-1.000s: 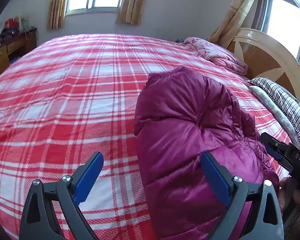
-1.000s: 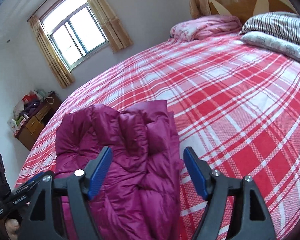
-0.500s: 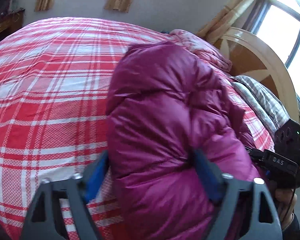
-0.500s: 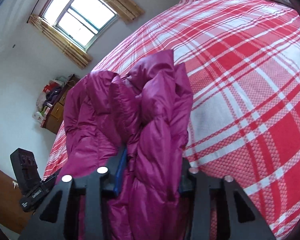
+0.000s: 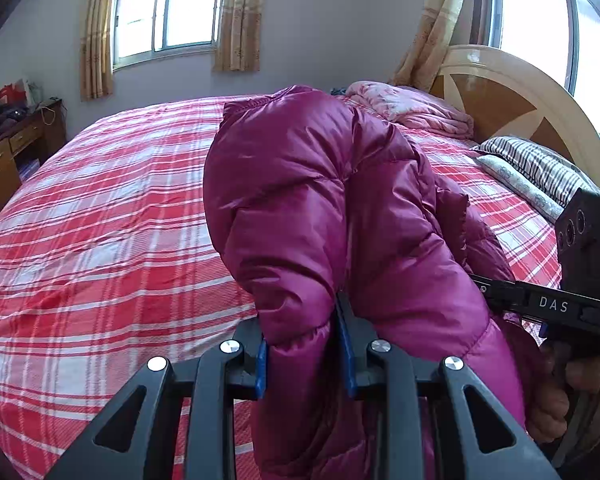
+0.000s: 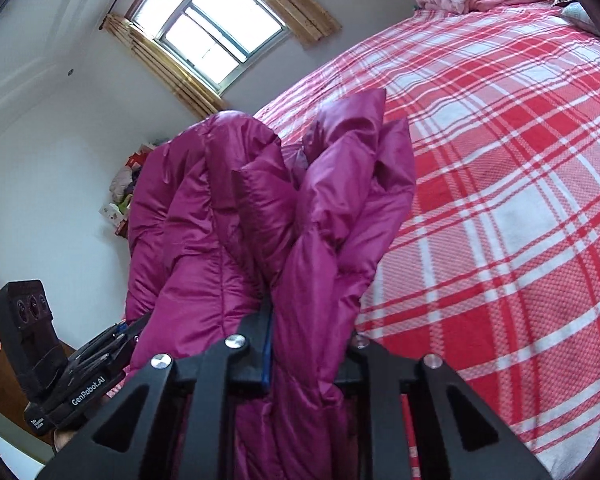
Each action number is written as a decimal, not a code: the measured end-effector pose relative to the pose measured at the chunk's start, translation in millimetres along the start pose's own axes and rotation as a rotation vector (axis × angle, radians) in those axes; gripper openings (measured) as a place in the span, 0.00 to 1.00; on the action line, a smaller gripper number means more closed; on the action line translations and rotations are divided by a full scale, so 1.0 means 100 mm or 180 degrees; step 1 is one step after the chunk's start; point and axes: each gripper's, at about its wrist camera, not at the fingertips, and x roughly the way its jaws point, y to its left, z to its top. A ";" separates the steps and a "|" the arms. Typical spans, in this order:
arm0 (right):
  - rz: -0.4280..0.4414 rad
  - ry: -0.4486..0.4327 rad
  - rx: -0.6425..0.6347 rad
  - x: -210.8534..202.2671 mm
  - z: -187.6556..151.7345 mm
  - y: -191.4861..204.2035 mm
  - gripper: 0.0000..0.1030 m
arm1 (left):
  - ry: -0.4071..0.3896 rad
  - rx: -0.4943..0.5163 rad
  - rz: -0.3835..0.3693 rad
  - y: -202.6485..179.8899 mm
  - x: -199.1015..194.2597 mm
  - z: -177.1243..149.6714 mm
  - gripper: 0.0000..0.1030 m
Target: Fold large clothes
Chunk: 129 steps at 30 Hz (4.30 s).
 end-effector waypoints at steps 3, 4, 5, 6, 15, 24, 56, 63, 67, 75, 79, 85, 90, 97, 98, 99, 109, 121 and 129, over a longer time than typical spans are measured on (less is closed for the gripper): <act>0.0114 0.0061 -0.0107 0.15 -0.01 0.23 0.21 | -0.0079 -0.0015 0.0186 0.20 -0.19 -0.02 0.28; 0.0143 0.0092 -0.0144 0.21 -0.02 0.30 0.21 | -0.0094 -0.0023 0.0237 0.26 -0.22 -0.02 0.28; 0.0176 0.0128 -0.0188 0.29 -0.03 0.40 0.21 | -0.0107 -0.0035 0.0313 0.34 -0.29 -0.04 0.28; 0.0198 0.0156 -0.0215 0.36 -0.02 0.45 0.21 | -0.0113 -0.0050 0.0362 0.39 -0.32 -0.06 0.28; 0.0372 0.0396 -0.0478 0.94 -0.11 0.99 0.21 | -0.0166 -0.0315 0.0629 0.96 -0.59 -0.25 0.28; 0.0445 0.0646 -0.0606 1.43 -0.19 1.26 0.21 | -0.0161 -0.0524 0.0814 1.35 -0.69 -0.41 0.28; 0.0250 0.1088 -0.0734 2.31 -0.37 1.48 0.34 | 0.0027 -0.0998 0.1130 2.11 -0.66 -0.98 0.70; 0.0118 0.1113 -0.0731 2.27 -0.40 1.44 0.44 | 0.0011 -0.1101 0.1123 2.14 -0.69 -1.04 0.76; -0.0027 0.0992 -0.0803 2.13 -0.38 1.50 0.52 | 0.0046 -0.1085 0.1175 2.10 -0.77 -1.03 0.76; -0.0157 0.0274 -0.1060 1.21 -0.38 1.89 0.82 | -0.0393 -0.0890 0.1250 1.77 -1.38 -0.81 0.76; -0.0209 0.0091 -0.1228 0.84 -0.52 2.11 0.82 | -0.0599 -0.0763 0.1208 1.56 -1.64 -0.70 0.78; -0.0309 -0.0176 -0.1369 0.43 -0.60 2.26 0.87 | -0.0825 -0.0721 0.1160 1.38 -1.93 -0.62 0.87; -0.0331 -0.0290 -0.1344 0.22 -0.59 2.28 0.87 | -0.0904 -0.0682 0.1117 1.30 -2.04 -0.57 0.87; -0.0324 -0.0364 -0.1360 0.12 -0.60 2.32 0.88 | -0.0986 -0.0649 0.1090 1.24 -2.13 -0.54 0.88; -0.0318 -0.0372 -0.1367 0.11 -0.60 2.33 0.89 | -0.0991 -0.0648 0.1096 1.24 -2.13 -0.54 0.88; -0.0315 -0.0374 -0.1373 0.12 -0.61 2.34 0.89 | -0.0996 -0.0649 0.1105 1.24 -2.14 -0.54 0.88; -0.0297 -0.0379 -0.1395 0.11 -0.64 2.36 0.89 | -0.1001 -0.0669 0.1159 1.25 -2.13 -0.56 0.88; -0.0299 -0.0383 -0.1407 0.10 -0.67 2.39 0.89 | -0.1000 -0.0668 0.1184 1.25 -2.14 -0.56 0.88; -0.0298 -0.0359 -0.1367 0.11 -0.70 2.37 0.89 | -0.0995 -0.0660 0.1191 1.24 -2.14 -0.57 0.88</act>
